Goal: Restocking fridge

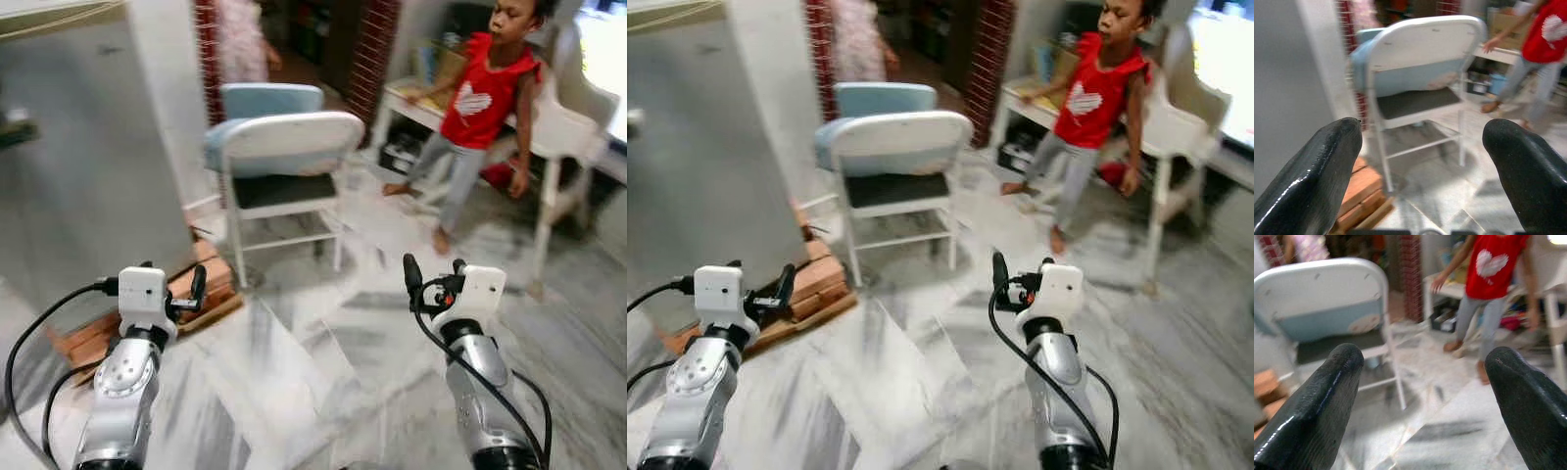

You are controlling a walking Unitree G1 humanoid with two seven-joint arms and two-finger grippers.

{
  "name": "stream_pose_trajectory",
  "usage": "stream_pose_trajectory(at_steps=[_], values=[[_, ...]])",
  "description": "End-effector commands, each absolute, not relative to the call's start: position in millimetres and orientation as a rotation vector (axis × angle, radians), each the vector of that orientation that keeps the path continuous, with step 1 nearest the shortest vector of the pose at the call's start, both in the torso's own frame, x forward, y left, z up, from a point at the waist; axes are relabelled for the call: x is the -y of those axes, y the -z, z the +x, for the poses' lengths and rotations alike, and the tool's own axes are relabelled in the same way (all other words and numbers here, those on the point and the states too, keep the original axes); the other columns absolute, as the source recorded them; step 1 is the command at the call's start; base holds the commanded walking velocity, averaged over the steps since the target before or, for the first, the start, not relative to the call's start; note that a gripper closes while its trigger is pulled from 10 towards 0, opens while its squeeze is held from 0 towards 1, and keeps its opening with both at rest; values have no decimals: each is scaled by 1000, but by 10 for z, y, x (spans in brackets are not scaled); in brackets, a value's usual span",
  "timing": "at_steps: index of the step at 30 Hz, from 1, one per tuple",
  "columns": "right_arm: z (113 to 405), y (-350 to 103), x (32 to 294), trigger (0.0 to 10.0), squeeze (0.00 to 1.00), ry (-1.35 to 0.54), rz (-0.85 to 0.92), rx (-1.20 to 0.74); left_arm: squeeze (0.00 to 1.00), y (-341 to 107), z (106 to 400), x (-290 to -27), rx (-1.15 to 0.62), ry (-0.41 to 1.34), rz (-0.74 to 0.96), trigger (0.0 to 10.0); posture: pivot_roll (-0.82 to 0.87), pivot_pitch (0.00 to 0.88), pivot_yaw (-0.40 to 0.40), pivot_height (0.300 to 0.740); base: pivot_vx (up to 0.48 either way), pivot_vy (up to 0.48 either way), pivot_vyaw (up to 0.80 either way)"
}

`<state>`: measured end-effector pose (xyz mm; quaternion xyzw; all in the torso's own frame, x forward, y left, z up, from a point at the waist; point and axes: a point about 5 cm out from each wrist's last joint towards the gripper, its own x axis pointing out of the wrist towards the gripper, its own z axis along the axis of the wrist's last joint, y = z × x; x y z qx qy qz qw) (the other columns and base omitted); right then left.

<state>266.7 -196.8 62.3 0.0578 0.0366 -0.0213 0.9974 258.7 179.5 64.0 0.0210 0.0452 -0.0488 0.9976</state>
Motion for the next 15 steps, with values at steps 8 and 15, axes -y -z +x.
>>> stream_pose_trajectory(at_steps=[8,15], values=[[2655,-665,1966,10000,0,73,121,-36,0,-621,2546,-1928,-107,67,56,10000,-2,0,2,740,0,480,-800],[2602,-635,1996,10000,0,59,102,-54,0,-564,2451,-1962,-129,50,56,10000,8,0,-15,740,0,480,-412]])
